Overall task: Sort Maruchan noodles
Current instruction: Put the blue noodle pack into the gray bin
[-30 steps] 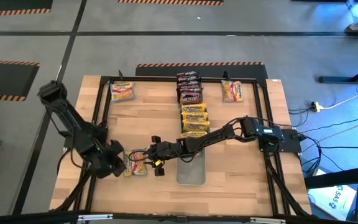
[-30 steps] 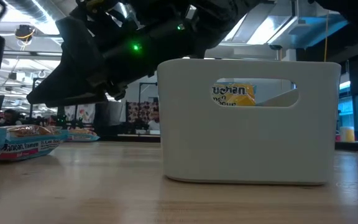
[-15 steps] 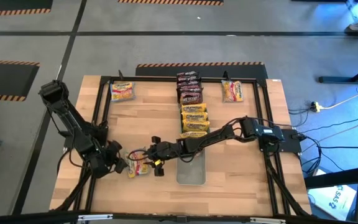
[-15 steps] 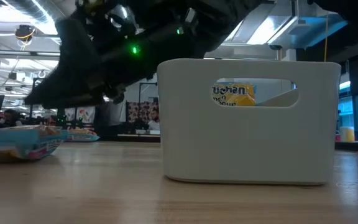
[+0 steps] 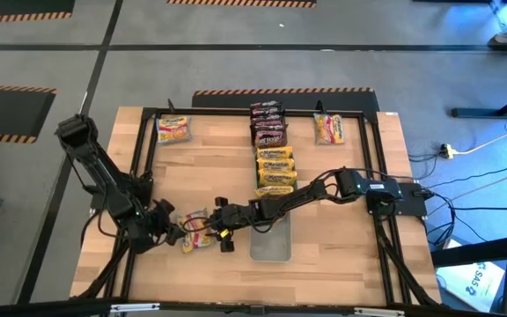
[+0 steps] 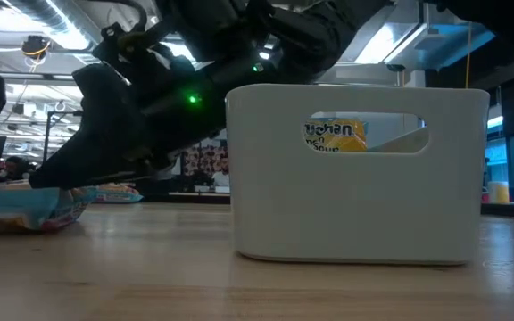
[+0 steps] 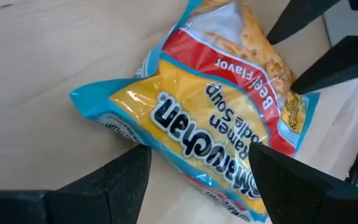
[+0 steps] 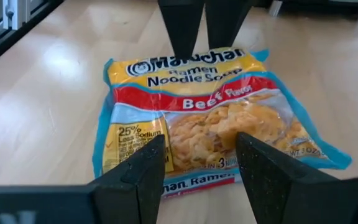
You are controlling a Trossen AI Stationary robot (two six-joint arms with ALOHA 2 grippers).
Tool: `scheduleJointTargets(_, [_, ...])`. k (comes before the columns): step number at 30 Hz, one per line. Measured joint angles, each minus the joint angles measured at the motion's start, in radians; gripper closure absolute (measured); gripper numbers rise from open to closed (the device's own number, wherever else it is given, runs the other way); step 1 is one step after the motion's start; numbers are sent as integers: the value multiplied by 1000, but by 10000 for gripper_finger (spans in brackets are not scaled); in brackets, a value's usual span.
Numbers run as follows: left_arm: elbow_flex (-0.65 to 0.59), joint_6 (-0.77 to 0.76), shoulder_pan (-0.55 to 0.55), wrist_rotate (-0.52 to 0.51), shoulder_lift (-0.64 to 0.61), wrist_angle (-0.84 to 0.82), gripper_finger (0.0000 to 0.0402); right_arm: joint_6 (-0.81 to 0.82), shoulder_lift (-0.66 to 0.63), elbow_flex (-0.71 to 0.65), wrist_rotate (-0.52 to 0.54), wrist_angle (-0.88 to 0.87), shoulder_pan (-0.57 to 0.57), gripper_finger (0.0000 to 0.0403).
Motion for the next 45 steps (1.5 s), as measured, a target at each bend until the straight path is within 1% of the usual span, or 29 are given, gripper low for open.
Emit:
scheduleJointTargets(4, [0,-25,6,0,33,15,137,0,14,1,4,22,0,224])
scheduleJointTargets(10, [4,-45,0,125,52,12,137,8,30,3,3,48,0,224])
scheduleJointTargets(11, [4,-52,-2,119,52,19,137,7,30,3,3,47,0,224])
scheduleJointTargets(14, [2,-50,-4,46,52,47,137,9,30,8,3,40,-1,224])
scheduleJointTargets(19, [1,-21,27,8,65,69,137,12,30,8,10,37,-1,224])
scheduleJointTargets(23, [-1,57,45,-29,66,74,139,12,31,8,17,37,-1,224])
scheduleJointTargets(27, [-3,129,62,-64,65,80,151,11,30,7,25,43,0,224])
scheduleJointTargets(31, [0,165,62,-90,39,78,164,6,31,7,14,55,2,224])
scheduleJointTargets(35, [4,207,63,-134,-11,72,166,4,32,7,-2,68,5,224])
scheduleJointTargets(40, [6,221,64,-134,-23,72,165,4,34,6,-5,86,5,224])
scheduleJointTargets(43, [10,230,75,-126,-7,82,165,4,36,6,19,87,0,224])
scheduleJointTargets(45, [11,265,83,-126,2,103,170,4,36,6,38,84,-2,224])
